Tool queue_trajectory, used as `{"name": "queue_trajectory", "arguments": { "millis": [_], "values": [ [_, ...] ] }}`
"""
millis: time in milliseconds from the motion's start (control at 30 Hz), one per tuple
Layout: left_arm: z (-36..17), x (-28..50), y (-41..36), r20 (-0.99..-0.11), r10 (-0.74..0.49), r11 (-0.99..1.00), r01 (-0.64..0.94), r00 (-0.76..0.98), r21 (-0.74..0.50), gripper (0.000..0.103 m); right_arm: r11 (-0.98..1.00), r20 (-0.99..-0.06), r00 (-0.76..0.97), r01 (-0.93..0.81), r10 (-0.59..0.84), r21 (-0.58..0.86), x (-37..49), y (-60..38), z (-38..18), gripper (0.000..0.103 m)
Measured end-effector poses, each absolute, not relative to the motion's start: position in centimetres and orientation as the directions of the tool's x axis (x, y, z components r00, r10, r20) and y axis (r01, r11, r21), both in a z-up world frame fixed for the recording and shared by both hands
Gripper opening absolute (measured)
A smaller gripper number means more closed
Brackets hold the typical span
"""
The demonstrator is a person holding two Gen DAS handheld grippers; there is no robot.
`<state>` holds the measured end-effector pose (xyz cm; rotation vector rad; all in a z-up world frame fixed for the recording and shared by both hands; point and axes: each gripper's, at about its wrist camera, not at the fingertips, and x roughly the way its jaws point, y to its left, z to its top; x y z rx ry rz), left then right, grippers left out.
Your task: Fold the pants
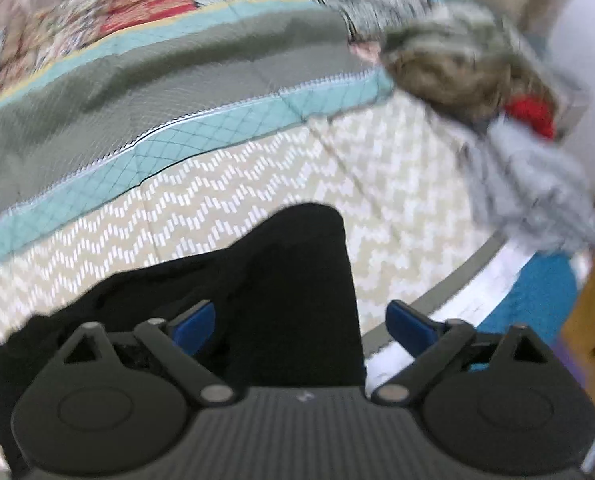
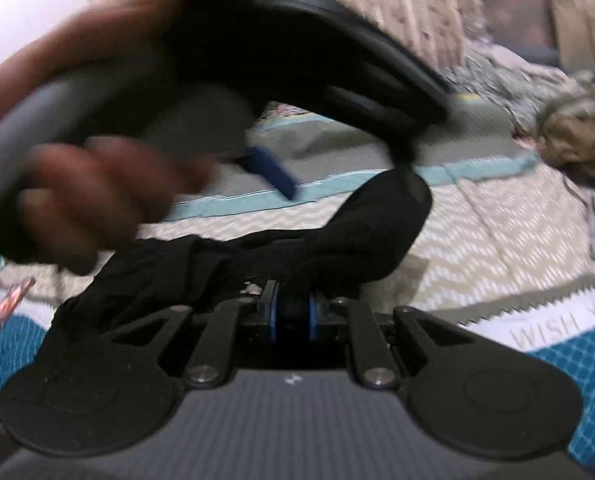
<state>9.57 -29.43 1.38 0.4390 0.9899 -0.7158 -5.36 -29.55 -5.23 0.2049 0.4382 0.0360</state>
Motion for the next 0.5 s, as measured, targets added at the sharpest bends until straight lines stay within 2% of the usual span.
{"name": "queue_trajectory", "arguments": {
  "millis": [33, 100, 133, 167, 233, 267, 300, 367, 433, 467, 500],
  "values": [
    [0.9, 9.5, -29.5, -0.877, -0.313, 0.683, 0.728, 0.364, 0.058, 0.047, 0.982, -0.413, 0.907, -0.002, 0.081, 0.187, -5.3, -29.3, -5.1, 0.017],
    [0.2, 9.7, -29.1, -0.886, -0.295, 0.691, 0.721, 0.358, 0.061, 0.028, 0.985, -0.405, 0.91, -0.014, 0.083, 0.17, -5.0, -29.1, -5.0, 0.017],
    [0.5, 10.1, -28.3, -0.881, -0.319, 0.707, 0.707, 0.35, 0.025, 0.023, 0.985, -0.406, 0.91, -0.013, 0.083, 0.172, -5.1, -29.1, -5.0, 0.017],
    [0.9, 10.6, -27.2, -0.876, -0.345, 0.726, 0.687, 0.338, -0.02, 0.022, 0.984, -0.407, 0.91, -0.007, 0.081, 0.179, -5.2, -29.3, -5.0, 0.018],
    [1.7, 11.6, -25.3, -0.865, -0.389, 0.75, 0.654, 0.318, -0.097, 0.019, 0.977, -0.396, 0.915, 0.003, 0.083, 0.213, -5.6, -29.8, -5.1, 0.027],
    [2.4, 12.0, -24.3, -0.858, -0.412, 0.755, 0.642, 0.306, -0.134, 0.017, 0.975, -0.395, 0.915, 0.011, 0.08, 0.223, -5.7, -30.0, -5.4, 0.049],
    [2.8, 12.4, -23.4, -0.851, -0.435, 0.758, 0.631, 0.295, -0.168, 0.016, 0.975, -0.398, 0.915, 0.02, 0.071, 0.221, -5.7, -30.0, -5.7, 0.066],
    [3.5, 13.3, -21.3, -0.837, -0.472, 0.762, 0.606, 0.277, -0.229, 0.015, 0.979, -0.421, 0.905, 0.022, 0.067, 0.203, -5.3, -29.6, -6.2, 0.065],
    [4.1, 14.1, -18.8, -0.82, -0.51, 0.765, 0.573, 0.26, -0.294, 0.014, 0.98, -0.466, 0.881, 0.012, 0.082, 0.197, -4.3, -29.0, -6.4, 0.039],
    [4.5, 14.5, -17.4, -0.807, -0.529, 0.766, 0.555, 0.261, -0.323, 0.013, 0.981, -0.478, 0.874, 0.01, 0.086, 0.195, -3.9, -28.7, -6.2, 0.016],
    [5.1, 14.7, -16.1, -0.791, -0.549, 0.765, 0.543, 0.27, -0.345, 0.013, 0.983, -0.471, 0.878, 0.004, 0.086, 0.186, -3.7, -28.2, -5.6, 0.016]
  ]
}}
